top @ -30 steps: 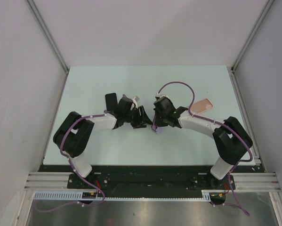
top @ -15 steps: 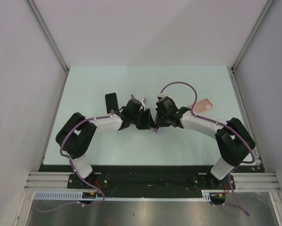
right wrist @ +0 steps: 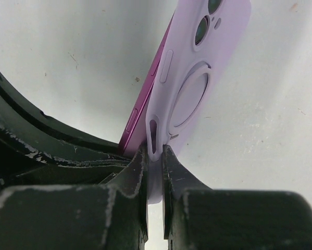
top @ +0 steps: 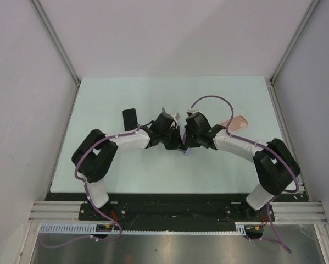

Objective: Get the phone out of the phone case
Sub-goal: Remove the phone case from the phone, then place the phone case at the center of the board.

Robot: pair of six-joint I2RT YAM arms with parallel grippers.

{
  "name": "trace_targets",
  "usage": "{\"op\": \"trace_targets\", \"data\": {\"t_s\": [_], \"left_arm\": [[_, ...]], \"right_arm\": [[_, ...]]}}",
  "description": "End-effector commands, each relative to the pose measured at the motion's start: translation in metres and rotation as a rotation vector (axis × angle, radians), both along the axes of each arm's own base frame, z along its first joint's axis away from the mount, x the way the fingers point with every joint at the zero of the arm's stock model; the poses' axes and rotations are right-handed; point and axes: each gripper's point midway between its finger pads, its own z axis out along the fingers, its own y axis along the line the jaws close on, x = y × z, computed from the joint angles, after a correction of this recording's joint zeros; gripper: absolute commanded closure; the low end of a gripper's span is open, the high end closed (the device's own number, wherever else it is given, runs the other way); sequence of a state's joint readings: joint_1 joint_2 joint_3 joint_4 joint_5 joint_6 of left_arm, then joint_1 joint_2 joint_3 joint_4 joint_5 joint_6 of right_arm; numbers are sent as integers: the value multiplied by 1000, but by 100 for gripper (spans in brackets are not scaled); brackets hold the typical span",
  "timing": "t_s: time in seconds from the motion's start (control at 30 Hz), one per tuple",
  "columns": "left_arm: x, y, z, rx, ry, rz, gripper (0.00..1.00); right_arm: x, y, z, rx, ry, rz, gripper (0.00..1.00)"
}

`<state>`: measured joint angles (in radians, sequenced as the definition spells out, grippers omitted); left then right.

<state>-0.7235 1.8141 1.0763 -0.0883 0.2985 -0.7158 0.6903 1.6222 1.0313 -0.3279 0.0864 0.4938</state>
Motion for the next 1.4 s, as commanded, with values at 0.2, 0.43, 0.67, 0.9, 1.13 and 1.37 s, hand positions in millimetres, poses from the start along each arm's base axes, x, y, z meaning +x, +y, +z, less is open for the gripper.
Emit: {"op": "trace_targets", "data": {"t_s": [0.2,0.43,0.67,0.9,1.13,1.37], "left_arm": [[36,33,43,-18,-126,93,100],[48,54,95,-96,-185,110,100],[50,70,113,-13,-242,111,100],[58,88,118,83,-276,156,100],[102,129,95,398,-345,298,100],[152,139,89,570,-398,394,100]], "right_arm": [[-27,-54,16,84,-2,114,100],[-36,-63,45,148,-93,167,100],[-8,-99,45,176,-73,-99,100],[30,-104,76,327,-184,-235,100],[106,-129,68,517,-243,-435,100],[185,-158,29,491,-233,-553,93]]}}
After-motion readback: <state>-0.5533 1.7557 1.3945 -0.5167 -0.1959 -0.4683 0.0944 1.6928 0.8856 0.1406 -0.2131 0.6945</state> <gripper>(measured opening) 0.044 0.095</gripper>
